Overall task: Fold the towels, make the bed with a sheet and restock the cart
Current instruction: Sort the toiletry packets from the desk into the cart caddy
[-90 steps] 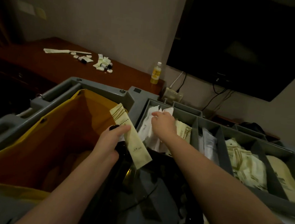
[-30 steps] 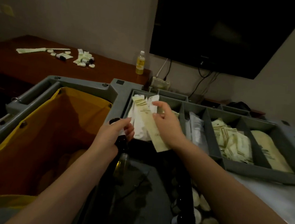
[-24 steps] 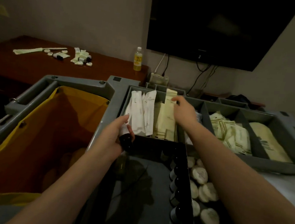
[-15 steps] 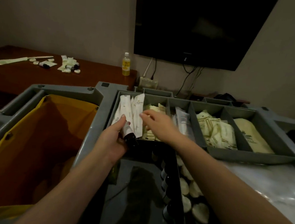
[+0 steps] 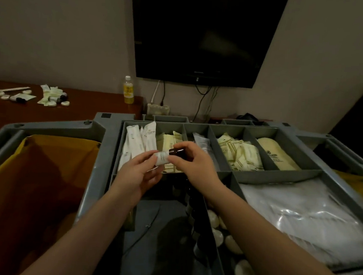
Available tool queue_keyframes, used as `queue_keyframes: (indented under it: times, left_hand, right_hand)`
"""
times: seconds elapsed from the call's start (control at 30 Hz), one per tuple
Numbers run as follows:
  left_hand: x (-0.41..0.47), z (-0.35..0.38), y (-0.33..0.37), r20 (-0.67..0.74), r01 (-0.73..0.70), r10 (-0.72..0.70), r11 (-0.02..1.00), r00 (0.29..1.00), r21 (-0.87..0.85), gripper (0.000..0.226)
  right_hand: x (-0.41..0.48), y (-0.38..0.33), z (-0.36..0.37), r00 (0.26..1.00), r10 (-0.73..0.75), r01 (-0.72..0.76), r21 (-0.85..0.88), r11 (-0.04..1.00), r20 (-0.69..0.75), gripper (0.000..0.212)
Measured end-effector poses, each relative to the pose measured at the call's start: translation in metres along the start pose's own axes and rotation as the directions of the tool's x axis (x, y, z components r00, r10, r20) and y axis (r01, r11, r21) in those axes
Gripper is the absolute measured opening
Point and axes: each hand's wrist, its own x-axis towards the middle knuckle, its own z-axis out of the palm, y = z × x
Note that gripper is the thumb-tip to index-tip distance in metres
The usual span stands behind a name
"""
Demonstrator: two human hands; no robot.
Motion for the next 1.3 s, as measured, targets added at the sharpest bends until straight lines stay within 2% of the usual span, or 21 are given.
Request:
queue_keyframes:
  times: [0.1,0.17,0.3,0.37,0.47,0.53,0.6,0.73,0.8,0.97,1.1,1.2,1.3]
  left_hand:
    - [-0.004,-0.007,0.001,0.077,-0.054,0.032,0.95,0.997,0.306,0.025]
    - [-0.006,-0.013,0.002,0.102,-0.079,0.037,0.894,0.994,0.442,0.024]
    - [-0.007,-0.031,-0.001,-0.008,-0.054,0.064,0.903,0.998,0.426,0.023]
    - [-0.008,-0.037,-0.005,-0.053,-0.029,0.055,0.913,0.997,0.407,0.02]
    - [-0.01,-0.039,-0.008,-0.068,-0.018,0.048,0.922,0.997,0.387,0.019]
    - [-0.011,-0.039,-0.008,-0.063,-0.031,0.06,0.919,0.996,0.394,0.02]
    - [-0.011,-0.04,-0.009,-0.063,-0.044,0.076,0.912,0.995,0.409,0.02]
    - [-0.012,-0.044,-0.011,-0.081,-0.05,0.094,0.898,0.992,0.438,0.021]
    - [-0.013,-0.044,-0.014,-0.078,-0.053,0.1,0.885,0.992,0.462,0.021]
    - [-0.016,-0.039,-0.019,-0.073,-0.065,0.117,0.866,0.99,0.496,0.022]
    - [-0.026,-0.032,-0.022,-0.08,-0.061,0.116,0.865,0.99,0.499,0.02]
    - [-0.038,-0.027,-0.026,-0.12,-0.07,0.144,0.874,0.982,0.48,0.02]
    - [-0.058,-0.022,-0.034,-0.174,-0.072,0.167,0.889,0.97,0.452,0.019]
  right_hand:
    - [-0.003,0.001,-0.004,0.996,0.077,-0.081,0.089,0.993,0.048,0.019]
    - [-0.004,0.001,-0.009,0.992,0.12,-0.123,0.075,0.99,0.045,0.019]
    - [-0.008,0.002,-0.028,0.979,0.187,-0.185,0.04,0.982,-0.08,0.024]
    - [-0.009,0.003,-0.034,0.979,0.191,-0.196,-0.078,0.977,-0.07,0.027]
    - [-0.013,0.003,-0.025,0.973,0.214,-0.176,-0.319,0.931,0.088,0.032]
    - [-0.017,0.007,-0.015,0.968,0.21,-0.104,-0.542,0.834,0.138,0.035]
    - [-0.018,0.013,-0.006,0.973,0.19,-0.047,-0.691,0.722,0.132,0.038]
    - [-0.018,0.031,0.004,0.989,0.094,0.041,-0.818,0.574,0.115,0.043]
    - [-0.019,0.036,0.005,0.994,0.047,0.054,-0.836,0.546,0.095,0.047]
    - [-0.019,0.04,0.008,0.997,0.03,0.043,-0.829,0.558,0.072,0.053]
    - [-0.022,0.037,0.003,0.993,0.088,0.005,-0.77,0.638,0.08,0.057]
    - [-0.026,0.031,-0.005,0.993,0.091,-0.014,-0.701,0.713,0.073,0.048]
    - [-0.037,0.029,-0.013,0.995,0.061,0.003,-0.606,0.796,0.084,0.028]
